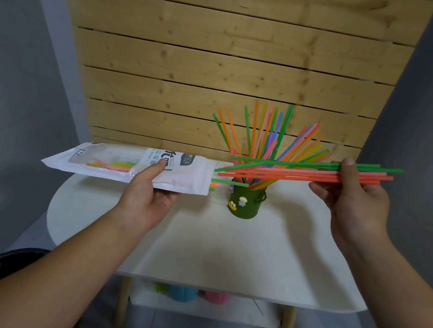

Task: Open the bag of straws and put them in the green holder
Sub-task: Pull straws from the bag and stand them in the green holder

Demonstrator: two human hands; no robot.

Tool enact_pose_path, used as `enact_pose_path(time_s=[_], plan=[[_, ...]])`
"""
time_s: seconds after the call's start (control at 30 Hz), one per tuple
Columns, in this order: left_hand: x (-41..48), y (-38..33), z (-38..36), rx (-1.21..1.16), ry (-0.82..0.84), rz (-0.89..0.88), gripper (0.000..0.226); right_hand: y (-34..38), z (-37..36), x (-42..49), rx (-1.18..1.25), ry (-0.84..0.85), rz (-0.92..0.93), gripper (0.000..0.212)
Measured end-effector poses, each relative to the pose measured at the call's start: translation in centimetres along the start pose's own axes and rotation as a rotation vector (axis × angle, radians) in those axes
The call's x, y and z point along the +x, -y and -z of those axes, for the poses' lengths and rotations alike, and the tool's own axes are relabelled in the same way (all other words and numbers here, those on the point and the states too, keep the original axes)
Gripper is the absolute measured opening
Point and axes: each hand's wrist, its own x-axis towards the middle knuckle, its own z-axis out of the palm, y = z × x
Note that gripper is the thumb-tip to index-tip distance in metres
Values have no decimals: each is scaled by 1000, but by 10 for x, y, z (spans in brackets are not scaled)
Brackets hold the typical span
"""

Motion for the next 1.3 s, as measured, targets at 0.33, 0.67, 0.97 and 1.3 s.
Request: enact_pose_path(time_s=[0.33, 0.67, 0.97, 1.3], plan=[[1, -3, 2, -13, -16, -8, 32, 6, 2, -5, -239, -80, 280, 22], [1, -4, 4, -7, -8, -14, 28, 8, -4, -6, -302, -52, 399, 21], [1, -3, 3, 4, 0, -16, 27, 10, -6, 4, -360, -44, 452, 23], [0, -1, 3, 35, 1, -7, 24, -11, -32, 14, -760, 151, 391, 41]])
